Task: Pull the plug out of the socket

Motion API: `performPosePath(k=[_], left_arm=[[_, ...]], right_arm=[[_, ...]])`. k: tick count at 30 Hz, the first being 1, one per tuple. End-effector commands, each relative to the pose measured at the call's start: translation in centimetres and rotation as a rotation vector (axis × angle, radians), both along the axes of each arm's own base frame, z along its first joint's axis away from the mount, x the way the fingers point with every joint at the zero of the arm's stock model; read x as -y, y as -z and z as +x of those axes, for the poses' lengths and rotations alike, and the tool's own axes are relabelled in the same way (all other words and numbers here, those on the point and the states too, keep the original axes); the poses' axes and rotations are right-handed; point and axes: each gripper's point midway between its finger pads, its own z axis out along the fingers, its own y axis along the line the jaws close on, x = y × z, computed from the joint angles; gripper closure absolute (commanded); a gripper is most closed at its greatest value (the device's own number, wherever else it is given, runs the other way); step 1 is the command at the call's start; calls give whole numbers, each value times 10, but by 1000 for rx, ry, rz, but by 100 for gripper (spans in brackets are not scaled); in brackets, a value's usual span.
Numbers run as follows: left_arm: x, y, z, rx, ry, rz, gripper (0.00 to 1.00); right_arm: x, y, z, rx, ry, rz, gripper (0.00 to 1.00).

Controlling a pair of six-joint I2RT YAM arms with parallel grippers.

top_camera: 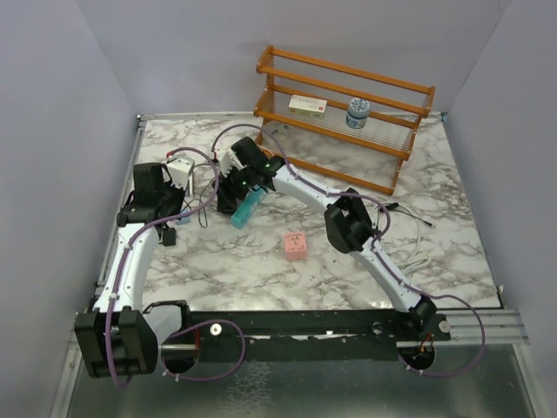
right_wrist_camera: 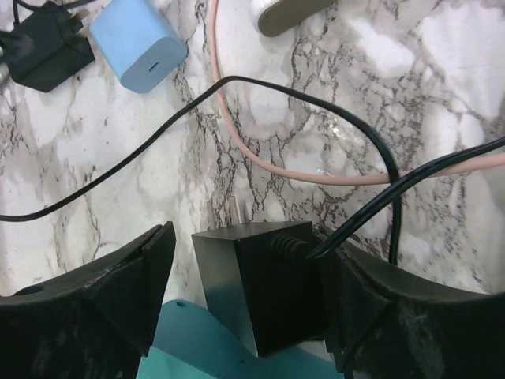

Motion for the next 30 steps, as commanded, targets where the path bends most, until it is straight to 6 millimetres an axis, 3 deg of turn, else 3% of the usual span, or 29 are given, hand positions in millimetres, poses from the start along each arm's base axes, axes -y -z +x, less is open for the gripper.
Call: performPosePath(k=[1, 10, 15, 18, 24, 27, 30], left_arm=[[9, -5, 10, 47, 21, -54, 85], [20, -8, 24, 49, 37, -123, 57], [35, -29, 34, 110, 103, -183, 17], [52, -47, 37, 176, 185, -239, 2], [94, -68, 27, 255, 399, -354, 1], [115, -69, 21, 253, 490, -370, 1], [152, -66, 11, 239, 610, -345, 1]], right_arm=[[4, -56, 7, 128, 18, 18, 24], [27, -123, 9, 293, 30, 30, 16], [64, -141, 7, 388, 63, -39, 15], [97, -146, 1, 391, 82, -57, 15], [177, -156, -24, 419, 109, -92, 15], [224, -147, -38, 414, 131, -167, 15], [275, -135, -47, 382, 201, -239, 16]])
